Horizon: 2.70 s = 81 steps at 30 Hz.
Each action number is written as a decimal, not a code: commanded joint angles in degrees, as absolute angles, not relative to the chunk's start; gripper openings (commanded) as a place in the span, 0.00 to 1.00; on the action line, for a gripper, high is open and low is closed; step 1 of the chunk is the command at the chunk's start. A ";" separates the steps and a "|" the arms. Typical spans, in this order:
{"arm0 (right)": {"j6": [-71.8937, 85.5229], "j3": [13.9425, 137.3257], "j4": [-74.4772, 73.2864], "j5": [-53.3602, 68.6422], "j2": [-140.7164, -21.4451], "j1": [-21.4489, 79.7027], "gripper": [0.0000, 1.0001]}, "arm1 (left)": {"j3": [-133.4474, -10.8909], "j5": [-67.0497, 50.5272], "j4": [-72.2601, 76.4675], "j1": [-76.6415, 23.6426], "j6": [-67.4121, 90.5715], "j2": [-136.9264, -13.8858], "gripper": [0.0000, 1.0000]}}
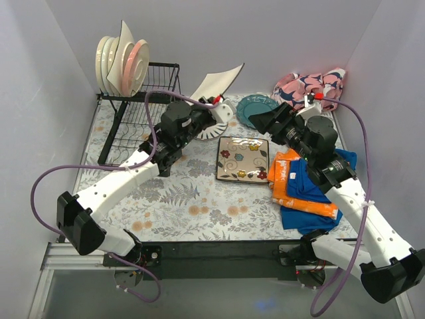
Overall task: Unload the plates from the dish rack
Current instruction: Place the plate at the center of the board.
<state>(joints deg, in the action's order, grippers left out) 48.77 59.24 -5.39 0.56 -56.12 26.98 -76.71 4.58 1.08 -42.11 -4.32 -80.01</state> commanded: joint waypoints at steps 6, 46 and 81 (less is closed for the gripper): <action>58.27 58.80 3.25 0.53 -57.92 24.61 0.89 | -67.24 11.42 26.53 -47.98 -13.45 -71.64 0.00; 61.35 55.28 9.93 8.52 -64.42 22.50 0.79 | -59.77 18.10 35.68 -56.51 -13.45 -80.51 0.00; 58.63 54.41 13.69 19.77 -80.42 22.41 0.01 | -53.00 21.35 44.12 -59.06 -13.53 -88.94 0.00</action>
